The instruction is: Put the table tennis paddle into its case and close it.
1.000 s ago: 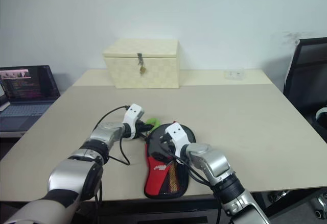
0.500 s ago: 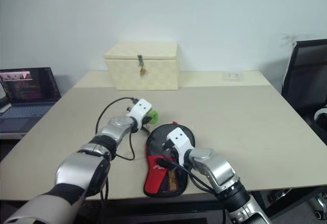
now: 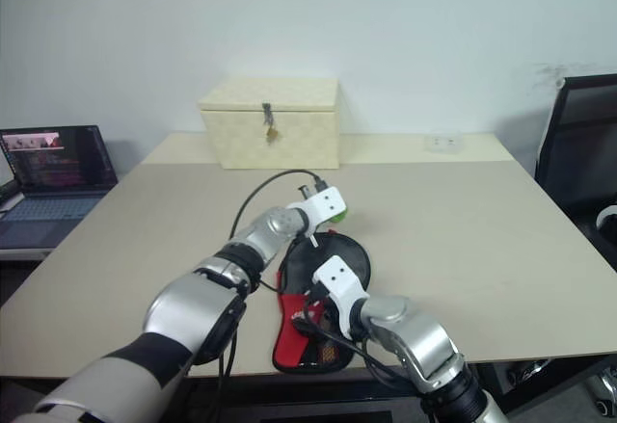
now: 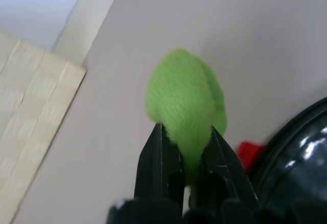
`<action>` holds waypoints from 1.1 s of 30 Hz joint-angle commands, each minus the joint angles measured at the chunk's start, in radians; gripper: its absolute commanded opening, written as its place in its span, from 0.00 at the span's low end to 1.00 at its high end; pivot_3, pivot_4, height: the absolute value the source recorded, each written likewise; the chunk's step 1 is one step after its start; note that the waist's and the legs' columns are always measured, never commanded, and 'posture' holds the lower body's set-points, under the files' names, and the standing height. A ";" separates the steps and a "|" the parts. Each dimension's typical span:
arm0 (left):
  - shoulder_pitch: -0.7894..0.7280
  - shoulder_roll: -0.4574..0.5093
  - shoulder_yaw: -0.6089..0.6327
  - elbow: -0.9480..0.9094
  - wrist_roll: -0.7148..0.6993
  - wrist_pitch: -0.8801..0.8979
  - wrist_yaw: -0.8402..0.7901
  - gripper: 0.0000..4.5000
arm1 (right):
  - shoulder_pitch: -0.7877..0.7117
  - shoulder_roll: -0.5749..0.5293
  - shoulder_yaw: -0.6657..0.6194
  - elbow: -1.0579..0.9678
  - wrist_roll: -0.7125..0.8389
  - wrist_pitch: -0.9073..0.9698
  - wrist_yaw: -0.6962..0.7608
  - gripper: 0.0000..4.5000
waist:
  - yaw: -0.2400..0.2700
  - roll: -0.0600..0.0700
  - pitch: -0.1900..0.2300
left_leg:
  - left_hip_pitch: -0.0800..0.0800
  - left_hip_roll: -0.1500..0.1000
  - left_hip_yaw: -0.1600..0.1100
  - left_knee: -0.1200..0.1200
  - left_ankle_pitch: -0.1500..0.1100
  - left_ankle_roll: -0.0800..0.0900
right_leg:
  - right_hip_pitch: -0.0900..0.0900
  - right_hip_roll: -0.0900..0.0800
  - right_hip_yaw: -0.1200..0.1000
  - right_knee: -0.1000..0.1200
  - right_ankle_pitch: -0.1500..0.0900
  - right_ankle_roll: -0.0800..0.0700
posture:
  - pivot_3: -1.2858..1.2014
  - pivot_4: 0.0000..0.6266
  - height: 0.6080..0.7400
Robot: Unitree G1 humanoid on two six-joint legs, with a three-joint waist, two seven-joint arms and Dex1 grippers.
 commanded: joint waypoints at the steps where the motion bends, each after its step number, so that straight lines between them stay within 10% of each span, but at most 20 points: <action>1: -0.076 -0.052 -0.031 -0.032 0.035 -0.088 0.019 0.01 | 0.062 -0.014 0.048 0.023 0.016 0.095 0.003 1.00 | 0.001 0.000 0.000 | 0.000 0.000 0.000 0.000 0.000 0.000 | 0.000 0.000 0.000 0.000 0.000 0.000 | 0.52 0.24 1.00; 19: -0.027 -0.179 -0.045 -0.035 0.026 -0.262 -0.206 0.01 | 0.055 0.013 0.027 0.032 0.015 0.101 -0.015 1.00 | 0.002 0.000 -0.001 | -0.001 -0.001 0.000 -0.001 0.000 0.000 | 0.000 -0.001 0.000 -0.004 0.000 0.001 | 0.52 0.24 1.00; 31: 0.019 -0.073 0.101 -0.044 -0.127 -0.137 -0.393 0.92 | -0.043 0.028 -0.012 0.097 0.026 0.068 0.024 1.00 | -0.016 0.000 -0.002 | 0.003 0.000 0.001 0.000 0.000 0.000 | 0.001 0.001 0.002 0.002 0.000 0.001 | 0.52 0.24 1.00; 33: 0.023 -0.048 0.130 -0.052 -0.158 -0.121 -0.421 0.92 | -0.058 0.018 -0.021 0.092 0.039 0.067 0.043 1.00 | -0.016 0.000 -0.002 | 0.004 0.001 0.002 0.000 0.000 0.000 | 0.001 0.002 0.002 0.003 0.000 0.001 | 0.52 0.24 1.00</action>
